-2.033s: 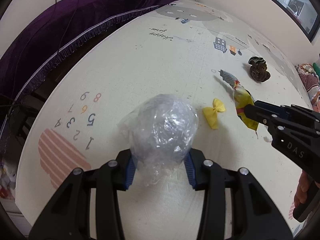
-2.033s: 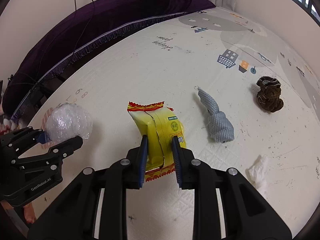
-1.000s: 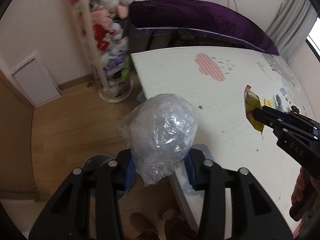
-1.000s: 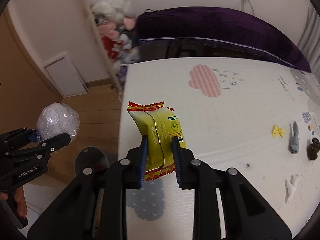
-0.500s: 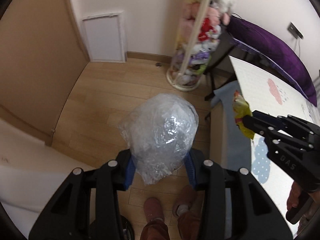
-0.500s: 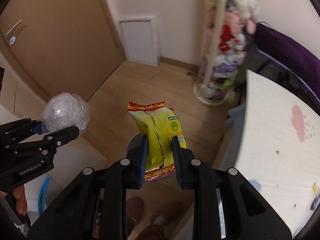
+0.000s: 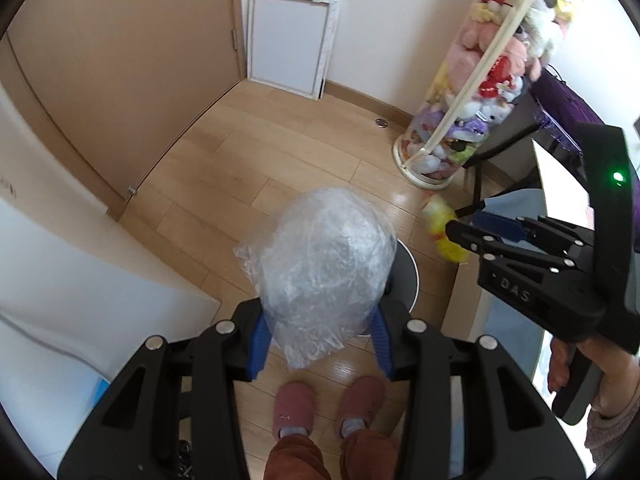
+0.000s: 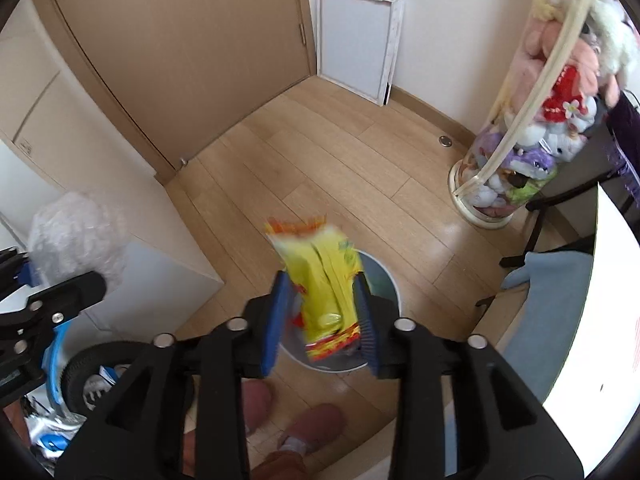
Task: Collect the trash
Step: 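Open the left tool to drop the plastic wrap ball into the bin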
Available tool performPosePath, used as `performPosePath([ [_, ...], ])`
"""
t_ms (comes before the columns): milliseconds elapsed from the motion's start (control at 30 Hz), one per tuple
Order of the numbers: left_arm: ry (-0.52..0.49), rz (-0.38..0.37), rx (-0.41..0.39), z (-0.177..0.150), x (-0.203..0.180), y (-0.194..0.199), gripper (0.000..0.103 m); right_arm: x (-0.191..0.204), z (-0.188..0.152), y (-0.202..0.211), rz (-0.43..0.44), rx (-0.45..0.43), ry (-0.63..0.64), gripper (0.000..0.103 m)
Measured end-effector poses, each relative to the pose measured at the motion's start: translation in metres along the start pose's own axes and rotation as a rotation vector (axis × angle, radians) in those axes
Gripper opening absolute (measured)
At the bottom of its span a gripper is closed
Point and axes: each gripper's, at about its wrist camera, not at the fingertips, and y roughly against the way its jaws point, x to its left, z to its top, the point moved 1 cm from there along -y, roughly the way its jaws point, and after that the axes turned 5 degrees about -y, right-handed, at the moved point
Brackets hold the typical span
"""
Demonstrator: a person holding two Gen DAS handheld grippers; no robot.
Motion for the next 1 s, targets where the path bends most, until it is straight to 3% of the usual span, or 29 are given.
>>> performPosePath([
  [267,-0.006,-0.011,0.011,0.006,-0.012,-0.010,0.042,-0.018,0.005,0.006,0.001,0.003,-0.016,0.035],
  [400,-0.033,-0.031,0.011,0.009,-0.024,-0.018,0.042,-0.038,0.002,0.012,-0.011,0.001,-0.060,0.047],
  [600,-0.084,-0.069,0.009,0.018,-0.048,-0.029,0.043,-0.065,-0.007,0.020,-0.028,0.007,-0.125,0.048],
  [833,-0.162,-0.051,0.036,0.027,-0.076,-0.044,0.058,-0.089,-0.015,0.027,-0.047,0.000,-0.175,0.048],
  [933,-0.167,-0.059,0.039,0.027,-0.078,-0.047,0.069,-0.096,-0.019,0.029,-0.053,-0.002,-0.189,0.048],
  [1000,-0.164,-0.064,0.041,0.026,-0.079,-0.048,0.070,-0.099,-0.020,0.030,-0.058,-0.002,-0.194,0.048],
])
